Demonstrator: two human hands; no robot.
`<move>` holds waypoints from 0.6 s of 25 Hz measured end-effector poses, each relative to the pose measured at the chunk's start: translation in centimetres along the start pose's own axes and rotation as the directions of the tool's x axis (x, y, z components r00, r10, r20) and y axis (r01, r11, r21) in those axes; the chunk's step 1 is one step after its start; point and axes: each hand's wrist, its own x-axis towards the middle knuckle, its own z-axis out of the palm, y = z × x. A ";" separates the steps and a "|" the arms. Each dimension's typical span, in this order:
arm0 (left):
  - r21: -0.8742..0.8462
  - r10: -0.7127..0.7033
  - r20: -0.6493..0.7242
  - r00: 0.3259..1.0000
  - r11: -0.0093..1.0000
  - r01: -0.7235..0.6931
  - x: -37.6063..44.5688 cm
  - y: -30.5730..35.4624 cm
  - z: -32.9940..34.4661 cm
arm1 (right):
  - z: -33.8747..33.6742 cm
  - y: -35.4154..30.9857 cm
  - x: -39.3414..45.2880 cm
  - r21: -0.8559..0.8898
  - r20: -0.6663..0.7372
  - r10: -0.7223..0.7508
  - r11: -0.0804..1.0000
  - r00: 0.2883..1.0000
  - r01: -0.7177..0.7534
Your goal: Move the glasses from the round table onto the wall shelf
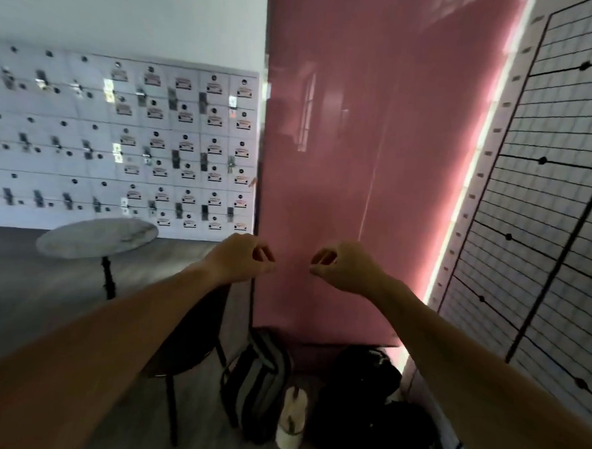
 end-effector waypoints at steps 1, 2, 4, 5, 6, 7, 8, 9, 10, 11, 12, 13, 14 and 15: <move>0.012 -0.044 -0.010 0.999 0.999 0.044 -1.0 -2.8 -1.2 | 1.9 -1.8 1.8 0.022 0.035 -0.027 0.999 0.999 0.027; 0.022 -0.085 -0.019 0.996 0.996 0.086 -2.0 -5.5 -2.3 | 3.8 -3.7 3.6 0.049 0.067 -0.055 0.997 0.996 0.052; 0.022 -0.153 -0.041 0.987 0.988 0.154 -4.0 -10.0 -4.3 | 7.1 -6.9 6.8 0.087 0.102 -0.111 0.991 0.989 0.102; 0.029 -0.196 -0.062 0.979 0.980 0.198 -5.1 -12.5 -5.5 | 8.9 -8.8 8.6 0.094 0.118 -0.157 0.985 0.980 0.147; 0.039 -0.244 -0.080 0.966 0.968 0.248 -6.2 -14.9 -6.7 | 10.7 -10.7 10.4 0.108 0.136 -0.203 0.976 0.970 0.189; 0.052 -0.291 -0.098 0.952 0.954 0.297 -7.3 -17.2 -7.9 | 12.6 -12.6 12.1 0.130 0.156 -0.241 0.966 0.958 0.222; 0.066 -0.332 -0.114 0.936 0.938 0.341 -8.2 -19.7 -9.0 | 14.5 -14.5 13.9 0.155 0.176 -0.276 0.956 0.945 0.250; 0.077 -0.369 -0.128 0.920 0.922 0.381 -9.0 -22.0 -10.0 | 16.4 -16.3 15.5 0.176 0.192 -0.303 0.946 0.933 0.271; 0.083 -0.404 -0.143 0.904 0.905 0.417 -9.7 -24.3 -10.9 | 18.4 -17.9 17.2 0.189 0.209 -0.326 0.938 0.922 0.289; 0.087 -0.435 -0.158 0.886 0.888 0.451 -10.2 -26.7 -11.8 | 20.3 -19.5 19.0 0.201 0.224 -0.353 0.929 0.908 0.312; 0.084 -0.455 -0.172 0.874 0.877 0.473 -10.4 -28.6 -12.6 | 21.8 -20.7 20.5 0.210 0.234 -0.373 0.921 0.898 0.328; 0.077 -0.479 -0.186 0.858 0.863 0.499 -10.6 -30.6 -13.3 | 23.3 -21.8 22.2 0.223 0.242 -0.394 0.912 0.887 0.344; 0.070 -0.506 -0.201 0.839 0.847 0.527 -10.7 -33.0 -14.1 | 25.2 -23.2 24.3 0.247 0.247 -0.416 0.900 0.875 0.359; 0.061 -0.531 -0.206 0.822 0.831 0.552 -10.5 -34.9 -14.9 | 26.6 -24.2 26.3 0.268 0.254 -0.429 0.892 0.867 0.364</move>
